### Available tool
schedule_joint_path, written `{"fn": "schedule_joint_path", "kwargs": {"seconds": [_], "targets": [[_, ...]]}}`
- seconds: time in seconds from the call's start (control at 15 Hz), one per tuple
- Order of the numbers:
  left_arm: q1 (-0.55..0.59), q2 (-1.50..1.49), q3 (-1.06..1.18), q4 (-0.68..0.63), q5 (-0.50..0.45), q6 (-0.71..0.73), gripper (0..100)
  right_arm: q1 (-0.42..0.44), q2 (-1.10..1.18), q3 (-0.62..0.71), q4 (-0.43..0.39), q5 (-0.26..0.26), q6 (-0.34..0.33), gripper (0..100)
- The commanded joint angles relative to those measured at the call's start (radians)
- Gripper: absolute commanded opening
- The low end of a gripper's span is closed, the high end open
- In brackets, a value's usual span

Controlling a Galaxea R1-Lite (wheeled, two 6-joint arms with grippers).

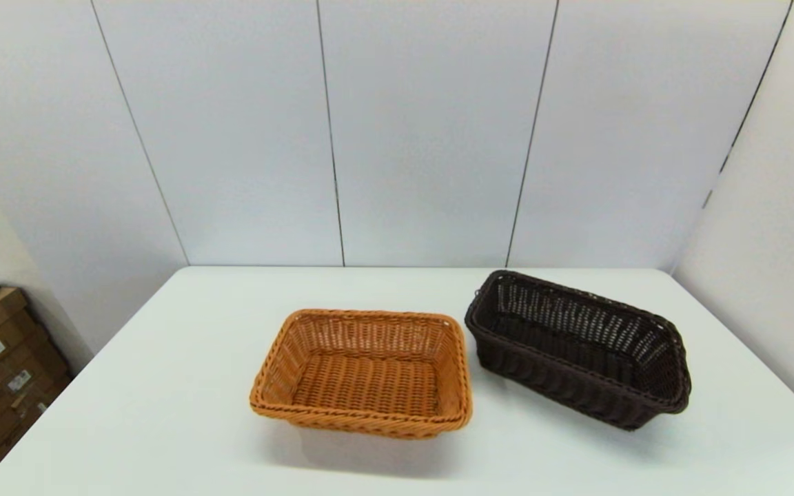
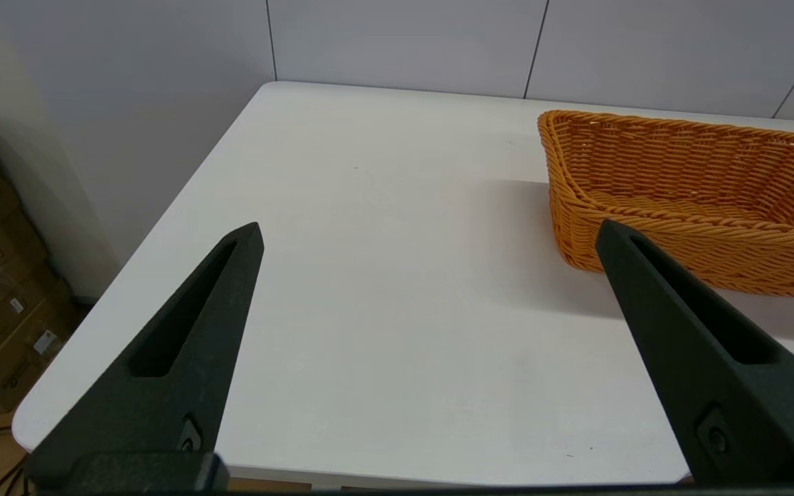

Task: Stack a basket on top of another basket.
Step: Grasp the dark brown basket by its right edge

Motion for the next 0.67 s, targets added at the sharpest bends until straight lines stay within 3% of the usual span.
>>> {"fn": "schedule_joint_path", "kwargs": {"seconds": [0.07, 0.2, 0.33, 0.53, 0.67], "targets": [[0.0, 0.0, 0.0, 0.0, 0.0, -0.001, 100, 0.039, 0.34, -0.117, 0.261, 0.017, 0.254, 100], [0.0, 0.0, -0.001, 0.0, 0.0, -0.001, 100, 0.057, 0.417, -0.108, 0.305, 0.136, 0.381, 100], [0.0, 0.0, 0.0, 0.0, 0.0, -0.001, 100, 0.057, 0.467, -0.041, 0.308, 0.224, 0.462, 100], [0.0, 0.001, 0.0, 0.0, 0.0, -0.001, 100, 0.0, 0.517, 0.039, 0.298, 0.345, 0.478, 100], [0.0, 0.0, 0.0, 0.0, 0.0, -0.001, 100, -0.044, 0.553, 0.102, 0.239, 0.418, 0.47, 100]]}}
